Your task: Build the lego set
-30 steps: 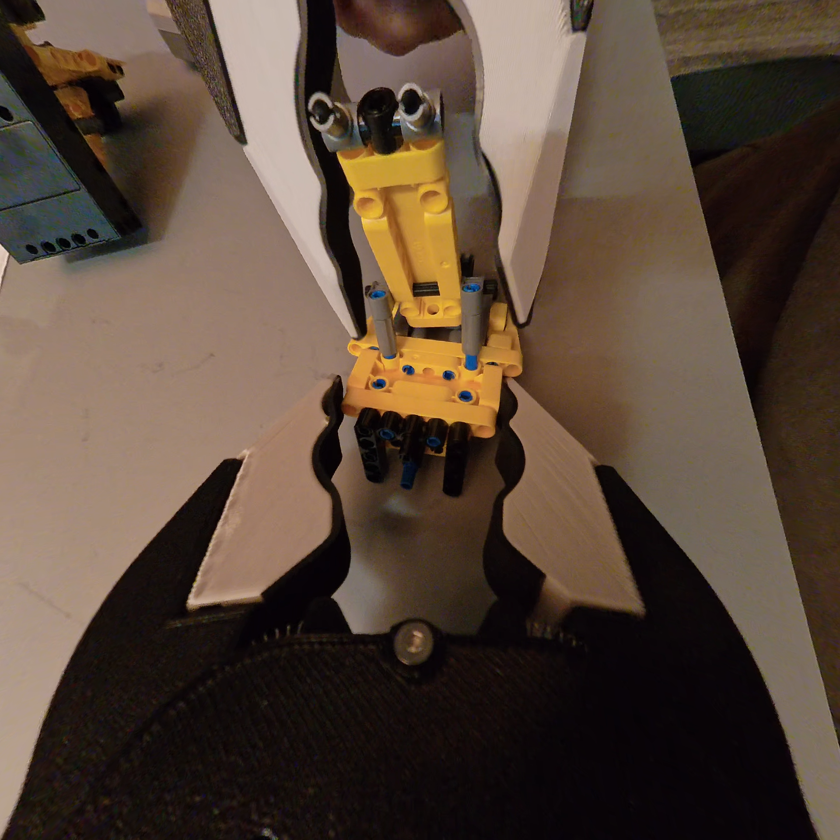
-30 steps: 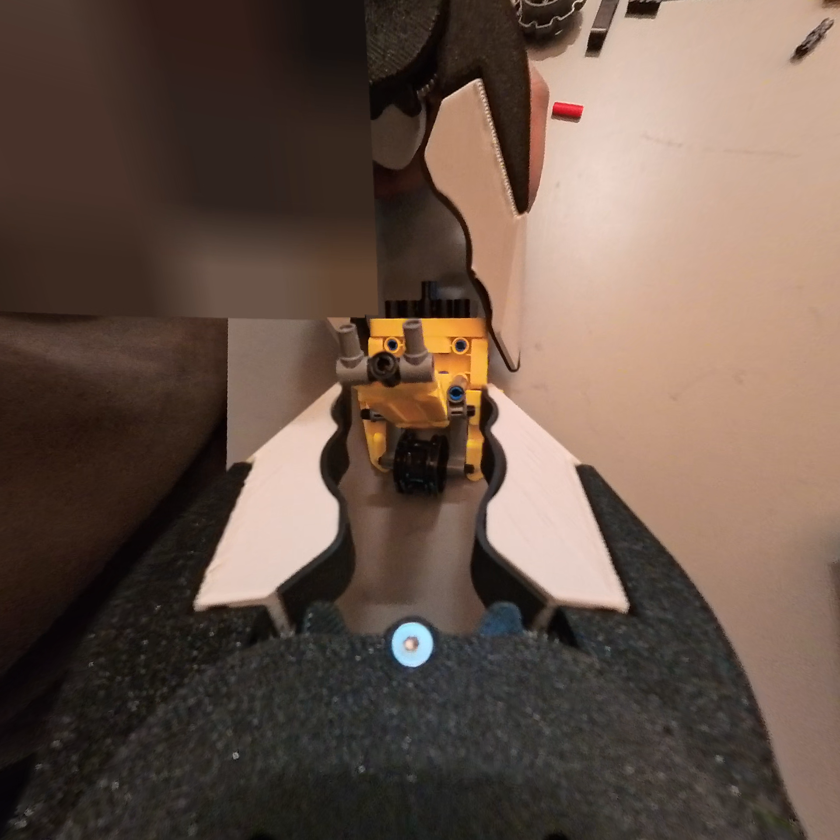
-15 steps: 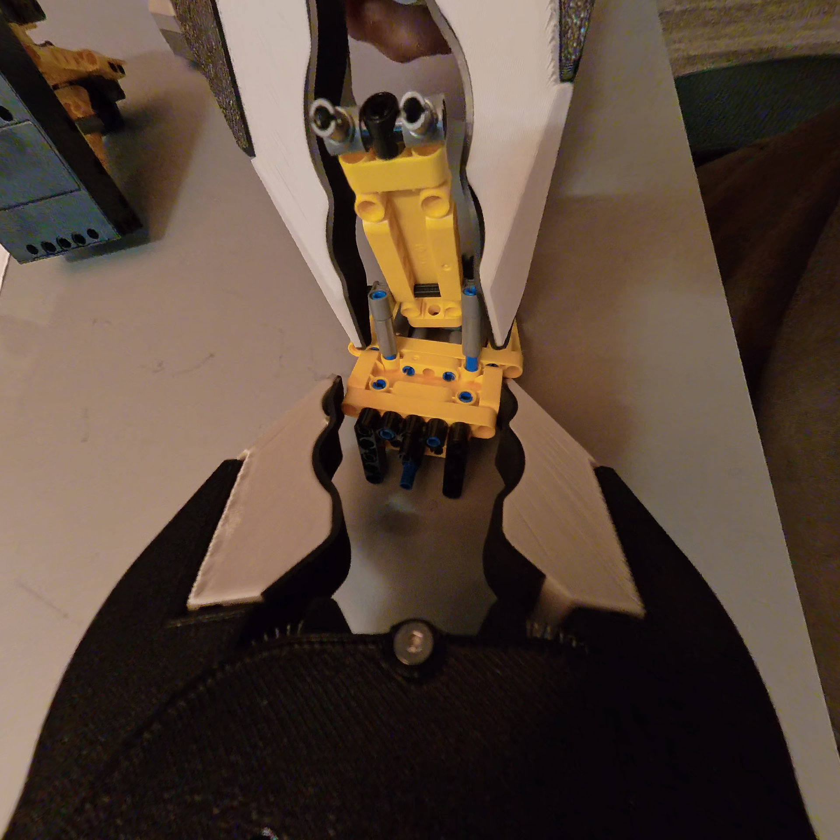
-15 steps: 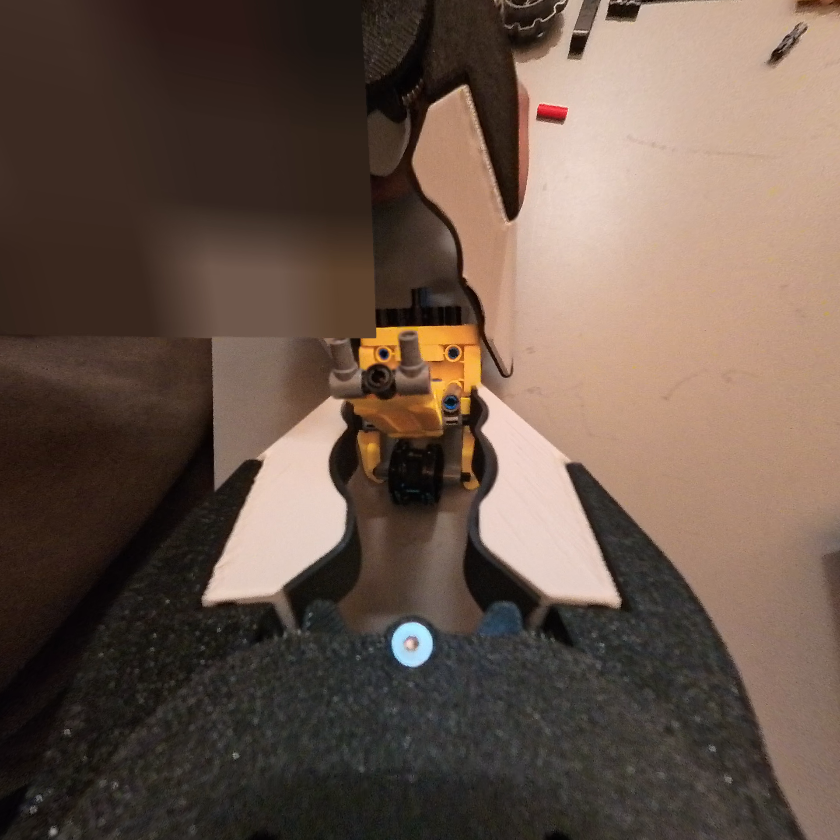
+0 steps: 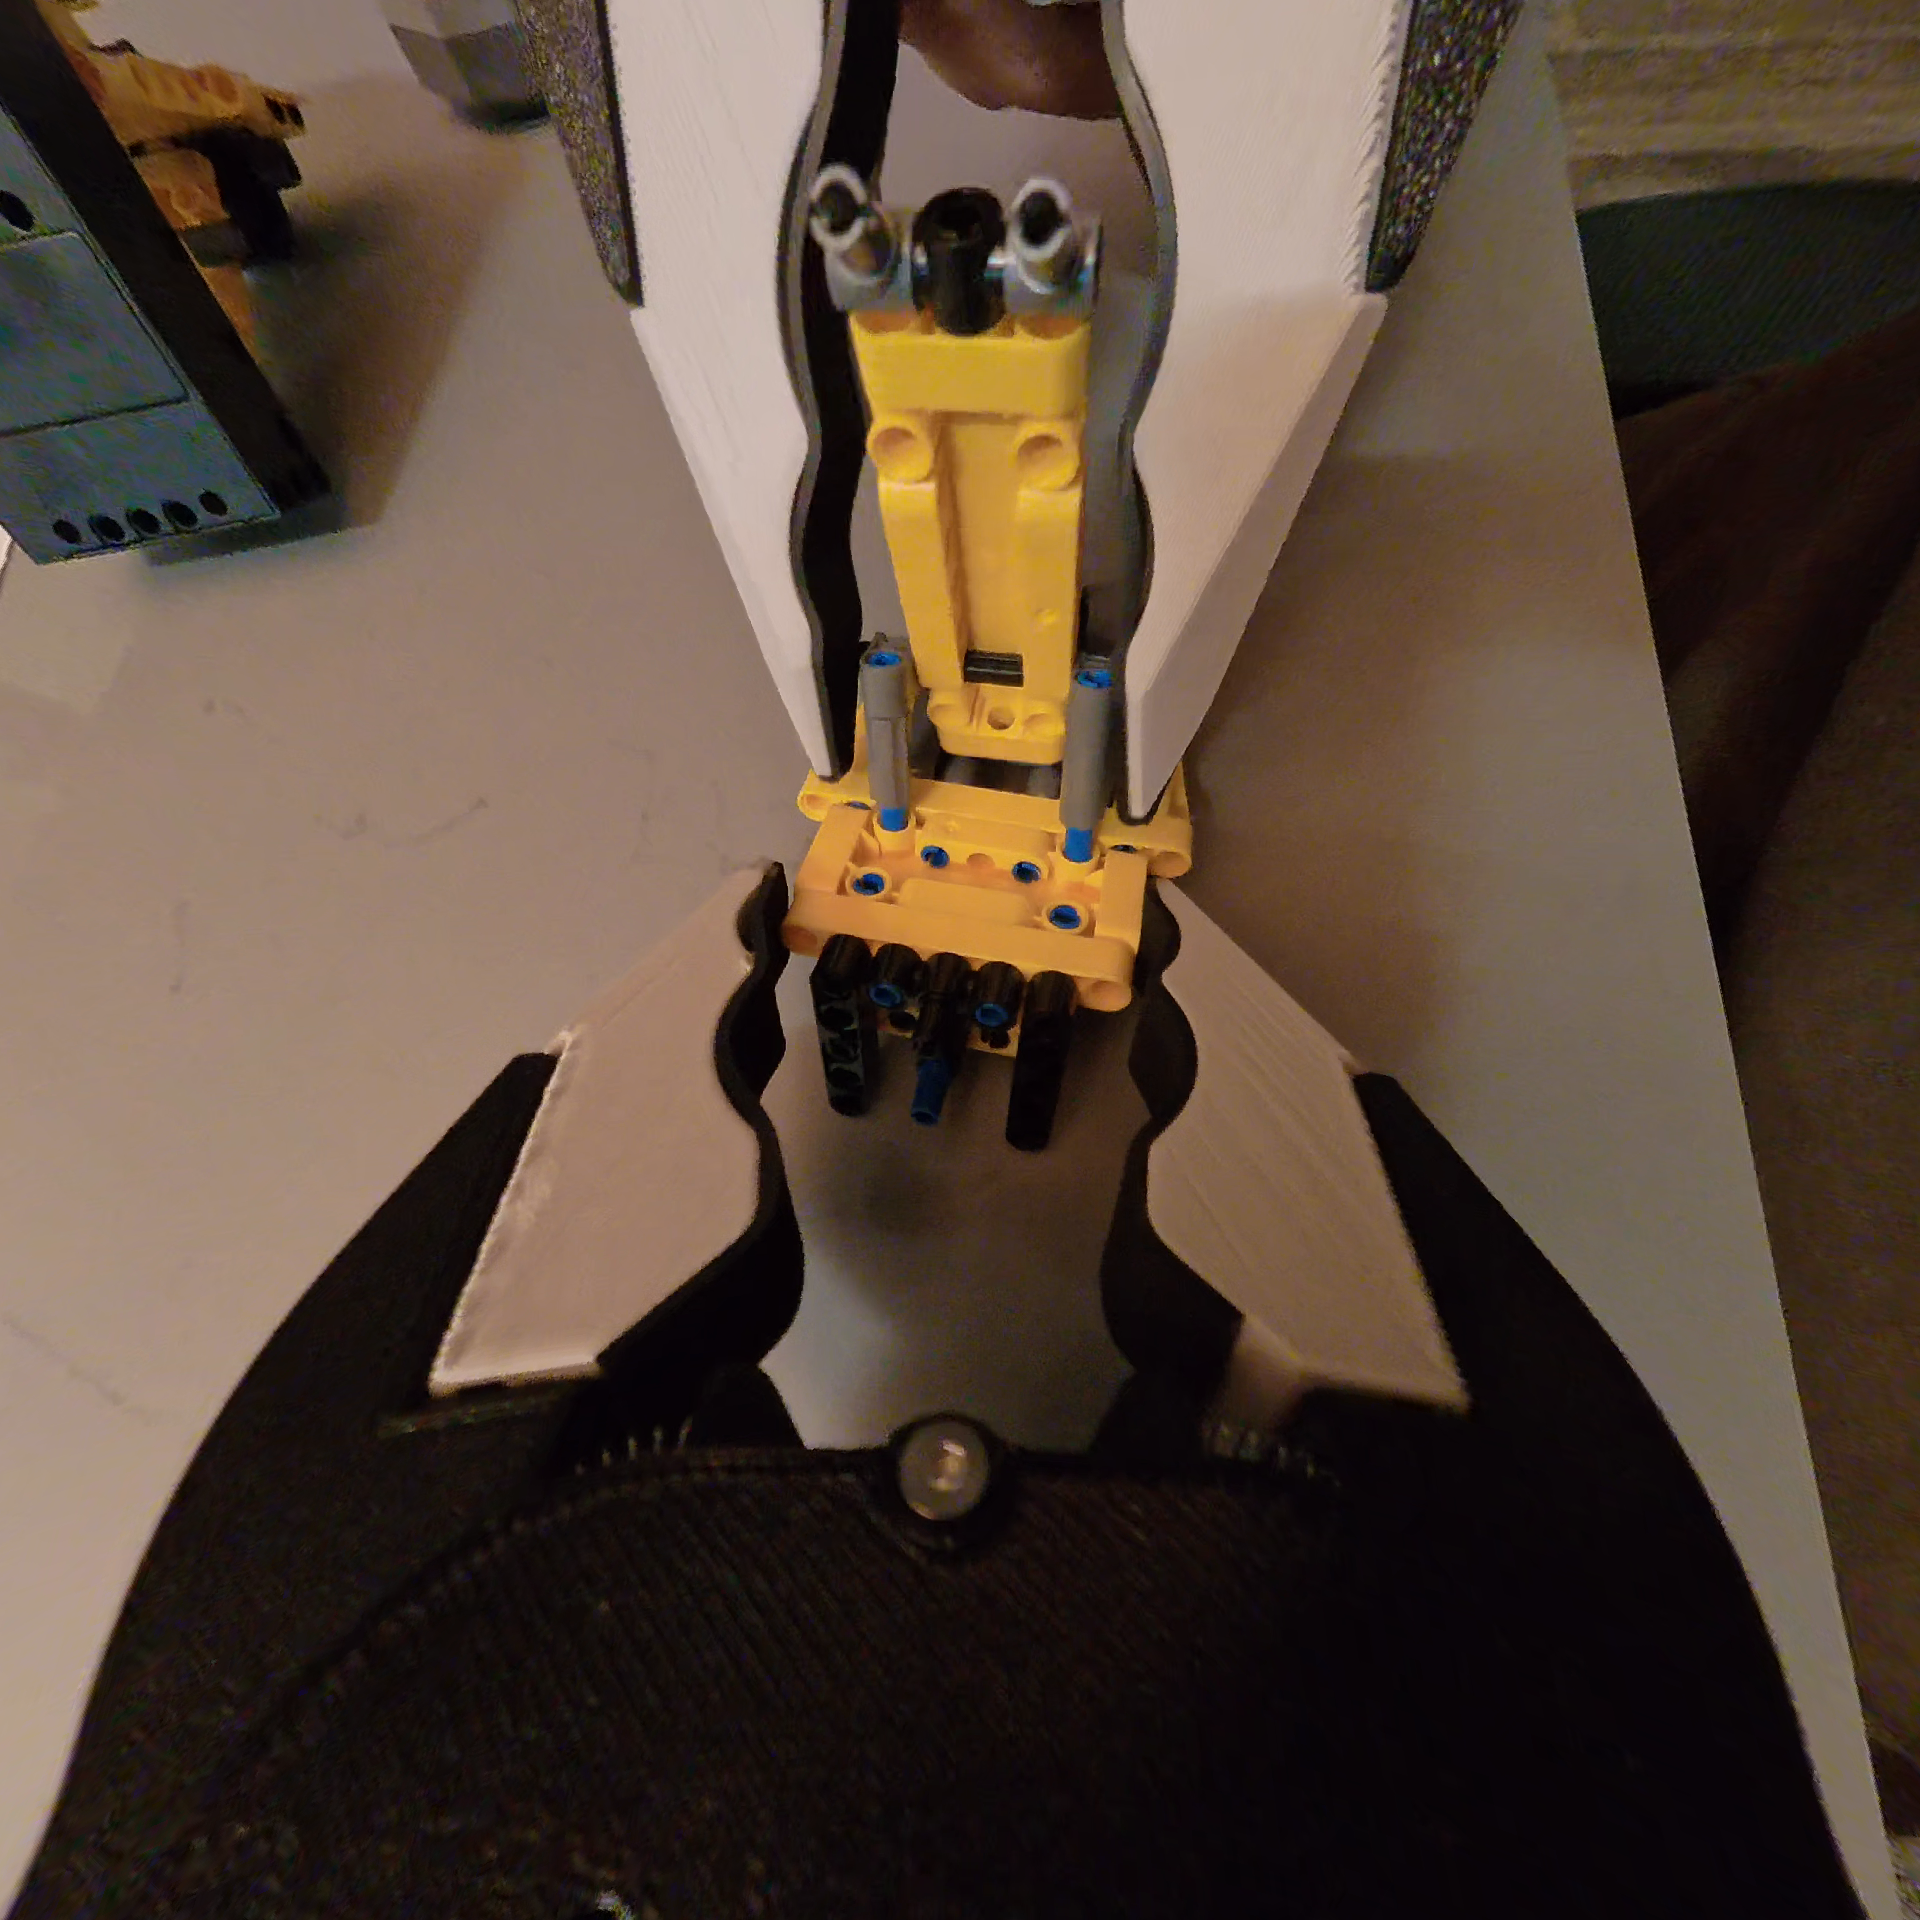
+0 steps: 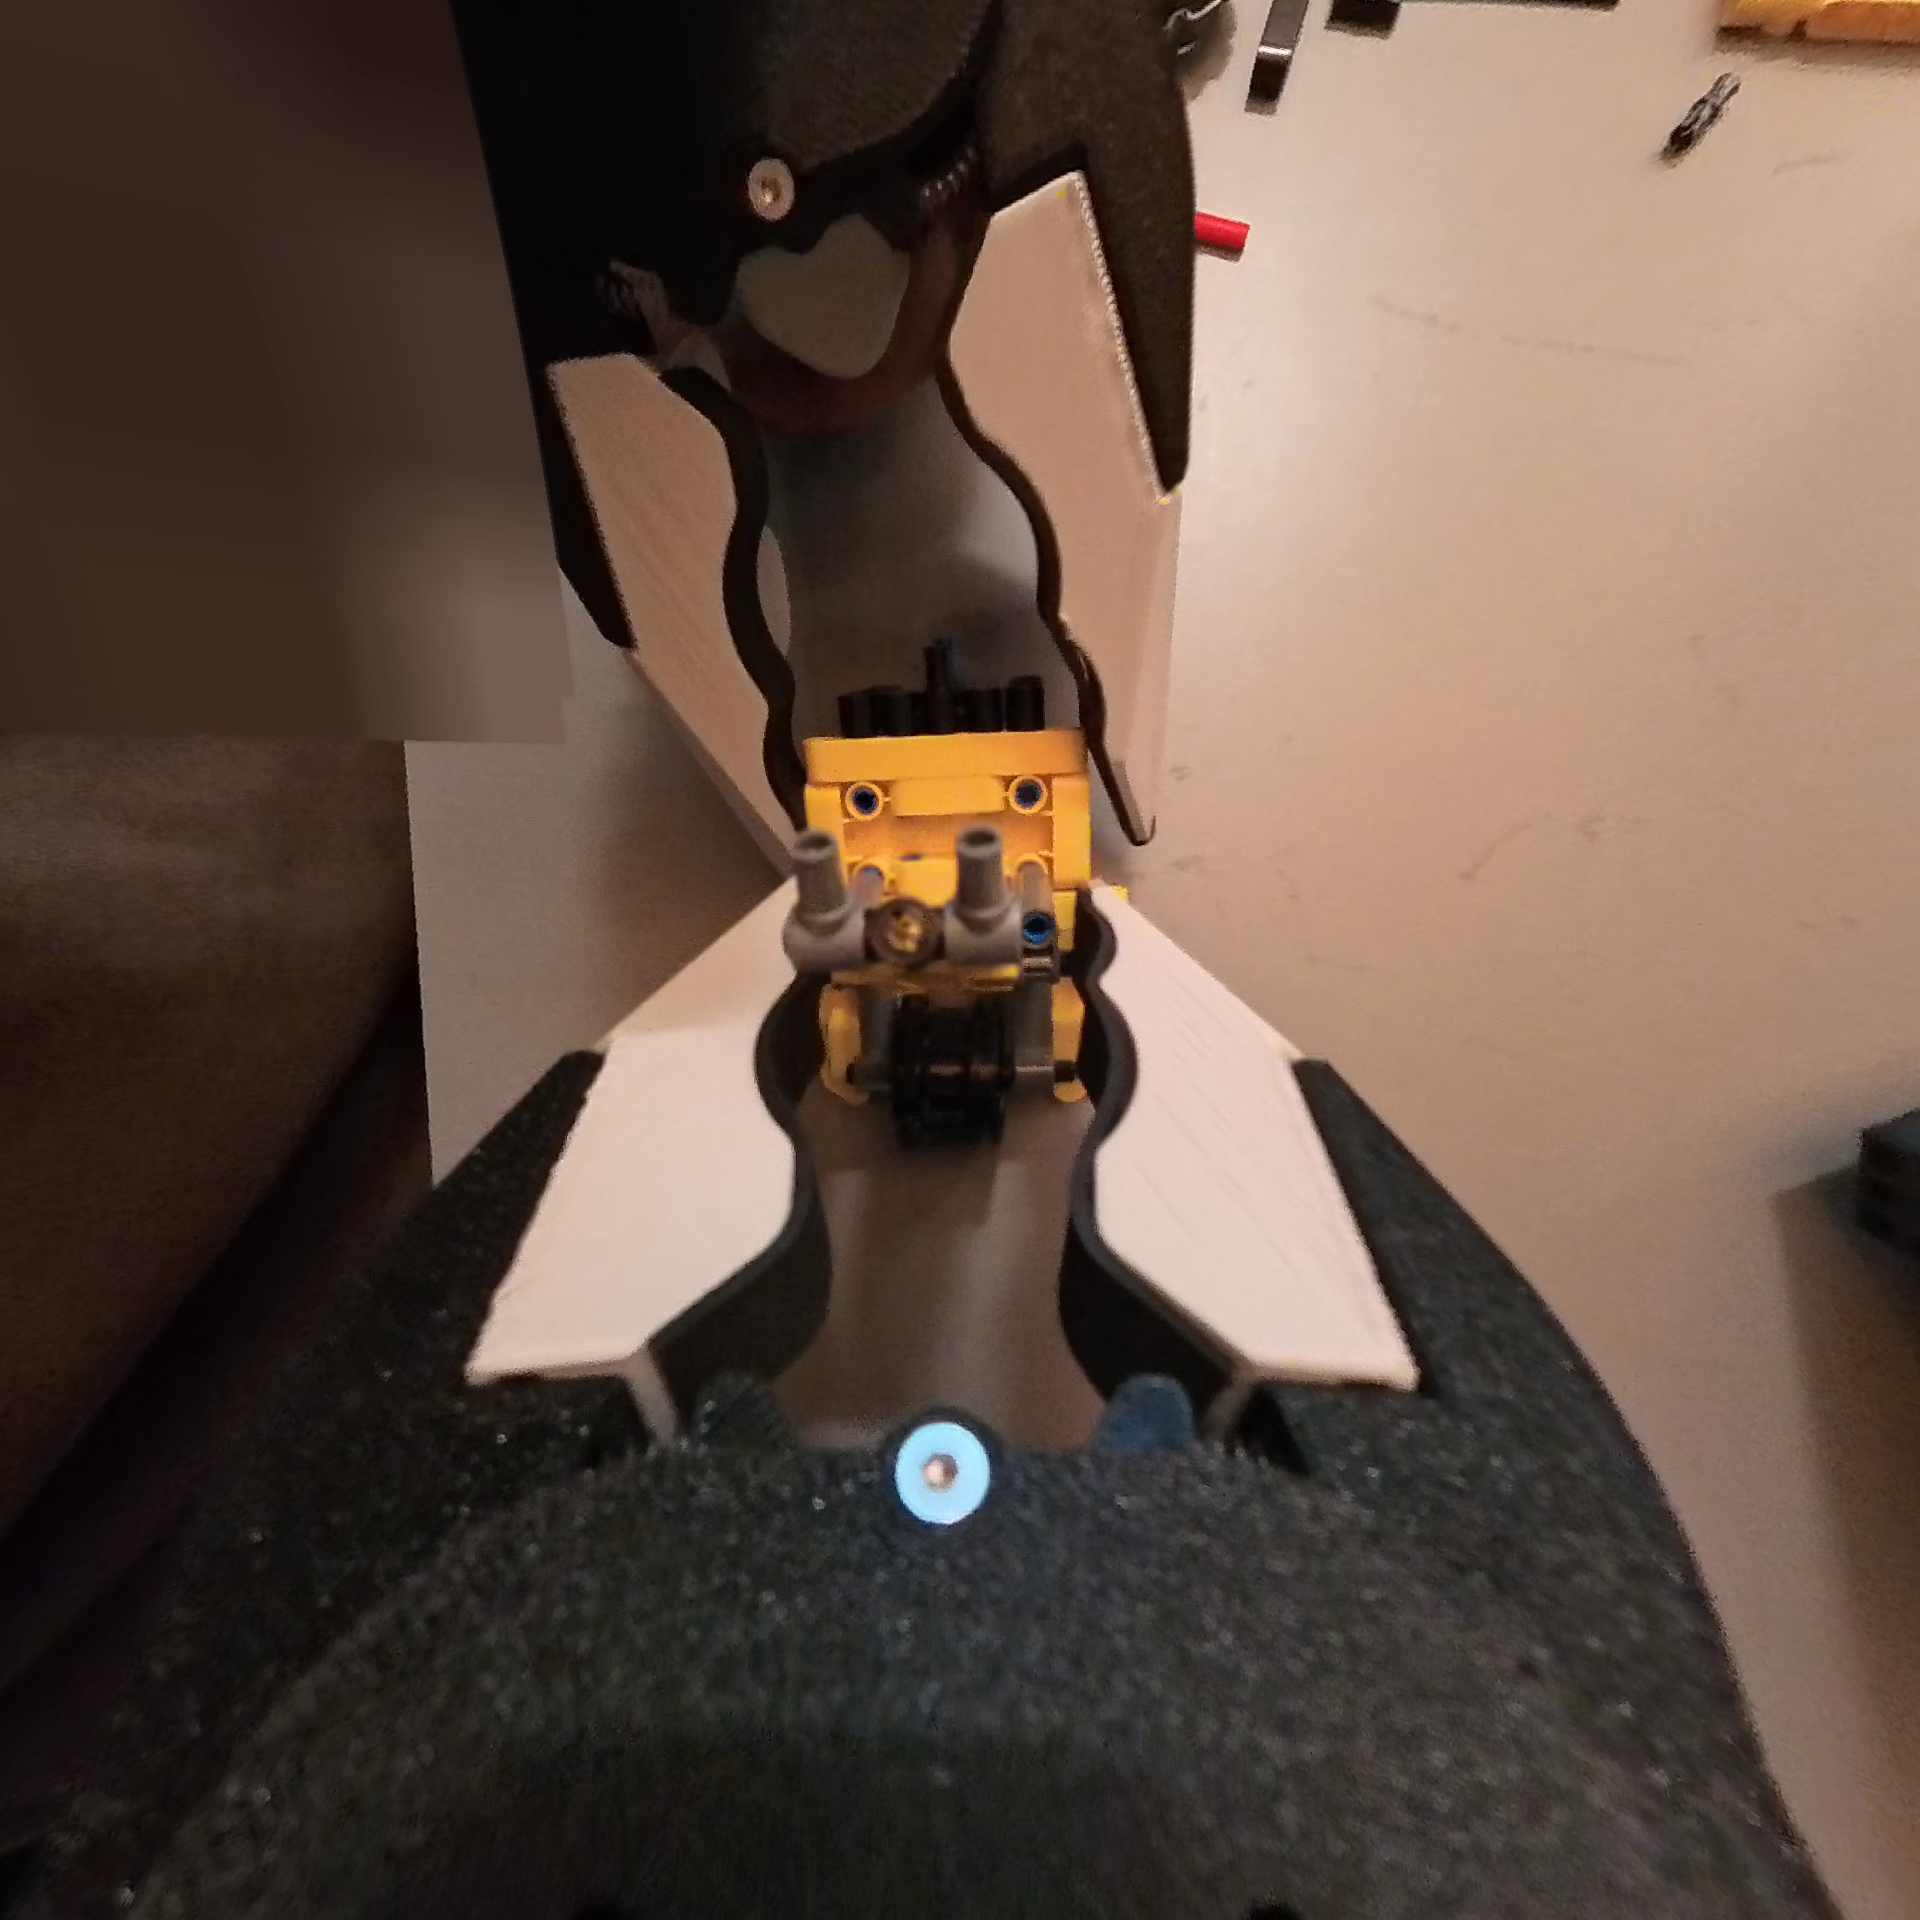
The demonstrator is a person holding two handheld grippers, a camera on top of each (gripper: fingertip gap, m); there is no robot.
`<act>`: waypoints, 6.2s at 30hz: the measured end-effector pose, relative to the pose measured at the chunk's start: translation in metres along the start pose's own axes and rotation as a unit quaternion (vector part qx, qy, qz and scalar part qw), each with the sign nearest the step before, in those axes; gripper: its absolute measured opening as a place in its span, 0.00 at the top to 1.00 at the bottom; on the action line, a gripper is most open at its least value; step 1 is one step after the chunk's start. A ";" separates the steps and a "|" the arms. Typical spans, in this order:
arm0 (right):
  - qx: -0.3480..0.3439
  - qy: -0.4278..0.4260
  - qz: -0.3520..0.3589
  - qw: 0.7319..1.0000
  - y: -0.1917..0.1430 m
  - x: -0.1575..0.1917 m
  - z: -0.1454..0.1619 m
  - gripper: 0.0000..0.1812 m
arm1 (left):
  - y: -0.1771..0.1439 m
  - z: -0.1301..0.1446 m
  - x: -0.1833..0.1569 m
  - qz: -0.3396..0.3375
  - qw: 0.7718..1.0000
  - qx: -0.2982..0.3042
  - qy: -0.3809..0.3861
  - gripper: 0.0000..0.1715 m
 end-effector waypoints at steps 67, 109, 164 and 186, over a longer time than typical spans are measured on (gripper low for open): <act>-0.309 0.088 0.058 0.945 -0.025 -0.087 -0.006 0.67 | -0.092 0.006 0.067 0.025 0.942 -0.287 -0.172 0.55; -0.268 0.097 0.065 0.956 -0.012 -0.090 -0.006 0.65 | -0.064 0.009 0.065 -0.007 0.973 -0.174 -0.154 0.52; -0.272 0.107 0.058 0.954 -0.014 -0.092 -0.005 0.65 | -0.058 0.009 0.061 -0.007 0.978 -0.151 -0.141 0.50; -0.272 0.081 0.008 0.959 -0.015 -0.079 -0.004 0.60 | -0.047 0.012 0.035 0.041 0.992 -0.096 -0.068 0.50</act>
Point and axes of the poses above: each gripper's, where its closed fingertips meet, y out along the fingers, z out of its underside, x = y × z across the jaws, the point moved 5 cm from there along -y, back along the fingers, and after that the axes turned 12 degrees about z, right-handed, at the moved point
